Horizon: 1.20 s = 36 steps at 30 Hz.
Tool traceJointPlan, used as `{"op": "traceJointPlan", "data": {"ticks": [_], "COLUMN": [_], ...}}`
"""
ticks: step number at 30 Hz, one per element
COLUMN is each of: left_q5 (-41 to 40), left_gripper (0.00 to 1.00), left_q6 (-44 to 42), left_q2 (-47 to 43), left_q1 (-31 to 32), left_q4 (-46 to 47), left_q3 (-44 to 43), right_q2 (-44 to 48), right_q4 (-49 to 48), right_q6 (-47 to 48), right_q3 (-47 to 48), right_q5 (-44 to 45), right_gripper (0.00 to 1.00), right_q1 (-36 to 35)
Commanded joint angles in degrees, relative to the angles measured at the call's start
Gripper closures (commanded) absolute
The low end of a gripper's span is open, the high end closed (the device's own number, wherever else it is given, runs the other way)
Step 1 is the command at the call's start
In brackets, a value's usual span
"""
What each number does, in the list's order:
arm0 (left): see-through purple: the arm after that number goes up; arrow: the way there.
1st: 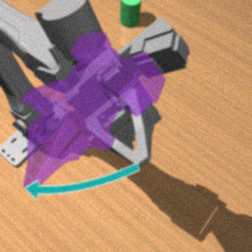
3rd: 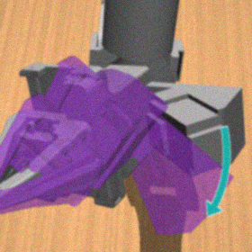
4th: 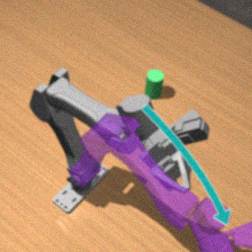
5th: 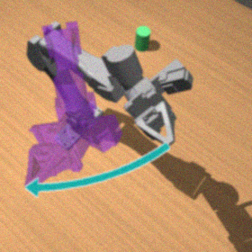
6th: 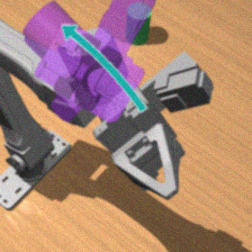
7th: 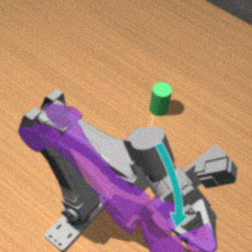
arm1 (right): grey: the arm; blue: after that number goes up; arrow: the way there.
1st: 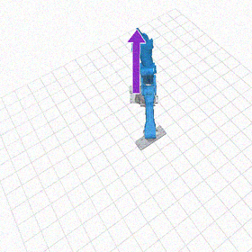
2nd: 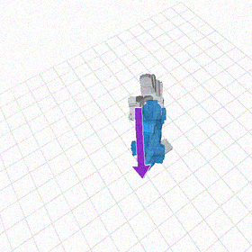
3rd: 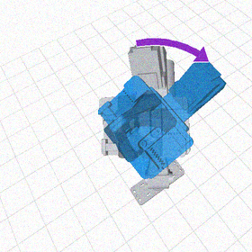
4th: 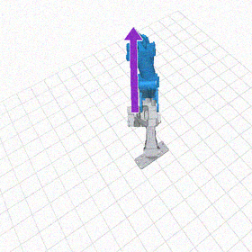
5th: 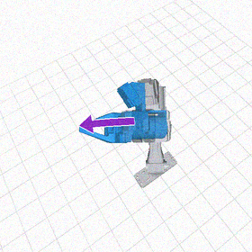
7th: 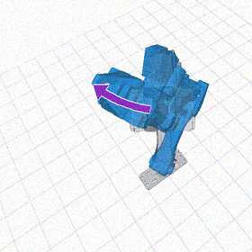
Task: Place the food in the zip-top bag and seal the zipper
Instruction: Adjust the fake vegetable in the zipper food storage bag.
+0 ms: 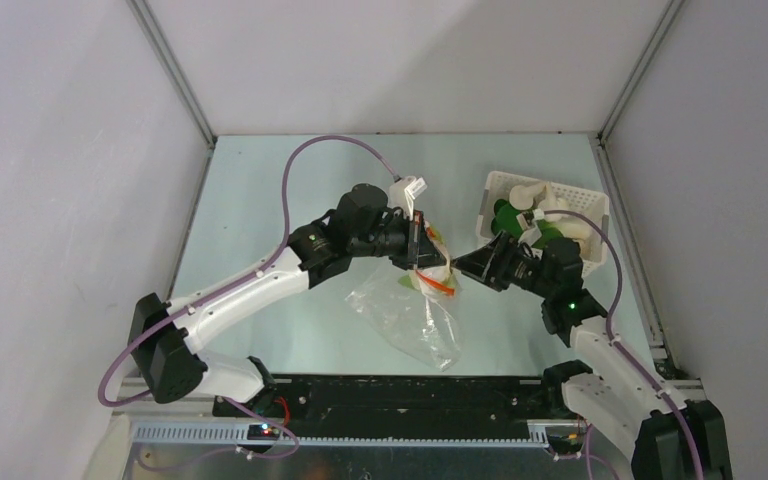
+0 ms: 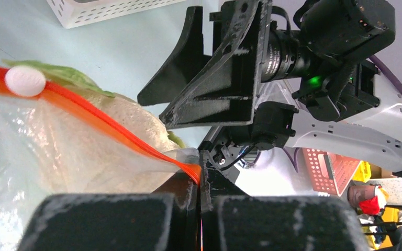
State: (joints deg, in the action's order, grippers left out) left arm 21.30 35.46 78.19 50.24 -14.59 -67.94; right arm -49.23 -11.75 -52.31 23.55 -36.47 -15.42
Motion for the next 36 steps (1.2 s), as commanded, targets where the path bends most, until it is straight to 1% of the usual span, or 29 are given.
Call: {"op": "traceJointPlan", "data": {"ticks": [1, 2, 4, 5, 7, 9, 10, 12, 14, 17, 20, 23, 26, 27, 28, 29, 31, 34, 35, 36], "left_q5": [2.08, 2.37, 2.64, 2.71, 2.61, 2.41, 2.23, 2.25, 1.3, 0.82, 1.99, 6.67, 11.27, 12.92, 13.3, 13.37, 14.51, 17.45, 20.2, 26.47], "left_gripper": [1.0, 1.0, 1.0, 1.0, 1.0, 1.0, 1.0, 1.0, 1.0, 1.0, 1.0, 1.0, 1.0, 1.0, 1.0, 1.0, 1.0, 1.0, 1.0, 1.0], "left_q6": [-1.49, -1.56, -1.76, -1.82, -1.99, -2.43, -2.95, -4.35, -6.36, -9.51, -13.6, -18.08, -25.41, -29.5, -31.43, -34.21, -38.95, -42.46, -43.69, -44.76], "left_q2": [-1.17, -1.19, -1.24, -1.22, -1.42, -1.79, -2.05, -2.32, -2.71, -3.47, -3.73, -4.36, -5.61, -6.17, -6.45, -6.89, -7.11, -5.9, -5.44, -4.22], "left_q1": [0.38, 0.43, 0.58, 0.68, 0.81, 0.94, 0.93, 0.93, 0.97, 0.96, 0.94, 0.97, 0.98, 0.95, 0.93, 0.77, -0.04, -2.28, -2.92, -4.77], "left_q4": [3.89, 4.09, 4.16, 4.2, 4.11, 3.86, 3.69, 3.16, 1.79, 0.85, 0.81, 1.2, 1.94, 0.86, -1.08, -1.99, -4.58, -9.45, -10.39, -12.44], "left_q3": [-1.58, -1.58, -1.5, -1.5, -1.43, -1.29, -1.2, -0.96, -0.9, -0.37, -0.2, 0.41, 1.82, 2.08, 2.01, 1.85, 1.12, -1.11, -2.36, -2.81], "right_q2": [-0.63, -0.92, -1.6, -1.82, -1.61, -0.95, -0.12, 1.71, 4.38, 8.94, 13.42, 14.85, 16.07, 17.19, 17.92, 19.17, 20.81, 21.41, 20.94, 20.63], "right_q4": [3.05, 2.85, 1.9, 1.55, 1.81, 4.62, 5.28, 6.0, 5.77, 9.09, 12.54, 15.69, 17.28, 19.02, 20.26, 21.9, 20.96, 18.38, 18.36, 18.7], "right_q6": [2.0, 1.72, 0.77, 0.44, -0.59, -0.64, -0.43, 0.7, 3.24, 8.13, 14.19, 16.96, 21.23, 25.25, 27.4, 30.11, 31.96, 35.37, 37.84, 39.1], "right_q3": [0.53, 0.53, 0.55, 0.54, 0.64, 1.22, 1.31, 1.4, 1.71, 3.42, 4.31, 4.4, 4.49, 4.86, 5.24, 6.06, 6.37, 6.25, 6.25, 6.25], "right_q5": [0.24, 0.19, 0.64, 1.11, 3.77, 7.63, 9.42, 9.91, 7.56, 3.84, 0.87, -3.04, -6.31, -7.89, -8.25, -7.78, -6.27, -3.74, -3.94, -5.54], "right_gripper": [0.29, 0.29, 0.33, 0.39, 0.45, 0.46, 0.46, 0.46, 0.44, 0.43, 0.37, 0.36, 0.37, 0.37, 0.37, 0.36, 0.35, 0.33, 0.33, 0.33], "right_q1": [-1.95, -2.15, -2.29, -2.56, -3.19, -3.63, -3.64, -3.68, -3.25, -2.33, -1.47, -0.74, -0.37, -0.34, -0.28, -0.16, -0.02, -0.08, -0.12, -0.09]}}
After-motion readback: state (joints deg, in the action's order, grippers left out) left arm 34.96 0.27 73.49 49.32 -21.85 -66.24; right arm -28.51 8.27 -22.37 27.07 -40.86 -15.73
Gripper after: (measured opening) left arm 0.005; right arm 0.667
